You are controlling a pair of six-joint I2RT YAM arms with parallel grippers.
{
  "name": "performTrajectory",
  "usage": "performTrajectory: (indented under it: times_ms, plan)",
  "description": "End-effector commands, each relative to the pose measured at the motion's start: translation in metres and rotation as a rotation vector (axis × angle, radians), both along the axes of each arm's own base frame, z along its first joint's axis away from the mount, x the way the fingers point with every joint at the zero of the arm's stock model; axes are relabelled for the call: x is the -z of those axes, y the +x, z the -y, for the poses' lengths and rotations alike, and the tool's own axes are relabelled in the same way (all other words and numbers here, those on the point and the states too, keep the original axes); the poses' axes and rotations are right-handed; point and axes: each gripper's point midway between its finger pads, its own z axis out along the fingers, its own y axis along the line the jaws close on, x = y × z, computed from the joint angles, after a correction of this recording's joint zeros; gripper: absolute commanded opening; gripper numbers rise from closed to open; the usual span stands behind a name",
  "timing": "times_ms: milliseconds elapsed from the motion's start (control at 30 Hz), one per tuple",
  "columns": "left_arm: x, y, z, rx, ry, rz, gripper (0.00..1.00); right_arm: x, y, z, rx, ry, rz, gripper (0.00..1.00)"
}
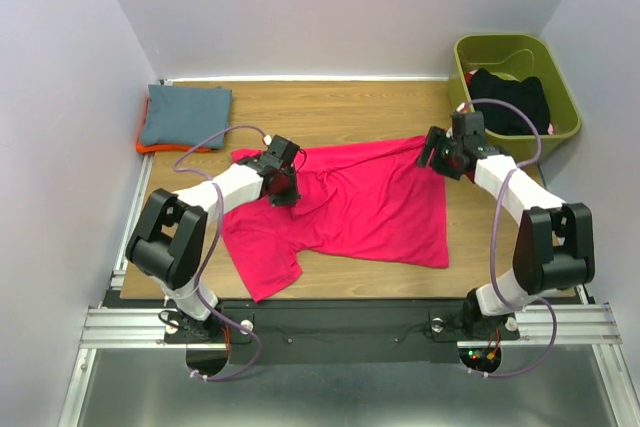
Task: Fold and stack the t-shirts
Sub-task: Flatten the tshirt out
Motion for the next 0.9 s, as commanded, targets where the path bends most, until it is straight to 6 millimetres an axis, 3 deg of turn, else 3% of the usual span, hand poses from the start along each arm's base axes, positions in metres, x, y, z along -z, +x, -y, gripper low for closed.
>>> performTrajectory:
  times_ms: [0,67,100,200,267,400,533,667,867]
  plan:
    - [-0.069,0.024,-0.008,-0.011,0.020,0.165,0.00,-0.028,0.044,0.013,0.055,-0.081,0.106,0.71]
    - [-0.081,0.026,-0.010,-0.011,0.015,0.191,0.00,-0.039,0.060,0.018,0.081,-0.105,0.136,0.69]
    - [-0.088,0.030,-0.013,-0.014,0.016,0.204,0.00,-0.030,0.065,0.020,0.094,-0.124,0.117,0.67]
    - [-0.104,0.038,-0.021,-0.032,0.011,0.234,0.00,-0.037,0.084,0.022,0.114,-0.133,0.140,0.66]
    - [-0.116,0.045,-0.026,-0.033,0.007,0.261,0.00,-0.028,0.091,0.025,0.132,-0.149,0.122,0.64]
    - [-0.136,0.062,-0.044,-0.058,-0.007,0.297,0.00,-0.026,0.109,0.028,0.158,-0.162,0.127,0.62]
    - [-0.159,0.077,-0.076,-0.107,0.011,0.345,0.00,-0.015,0.125,0.028,0.186,-0.159,0.114,0.62]
    - [-0.171,0.080,-0.096,-0.134,0.017,0.364,0.00,-0.008,0.136,0.025,0.206,-0.135,0.105,0.62]
    - [-0.172,0.071,-0.103,-0.133,0.015,0.364,0.00,-0.005,0.152,0.017,0.214,-0.089,0.107,0.62]
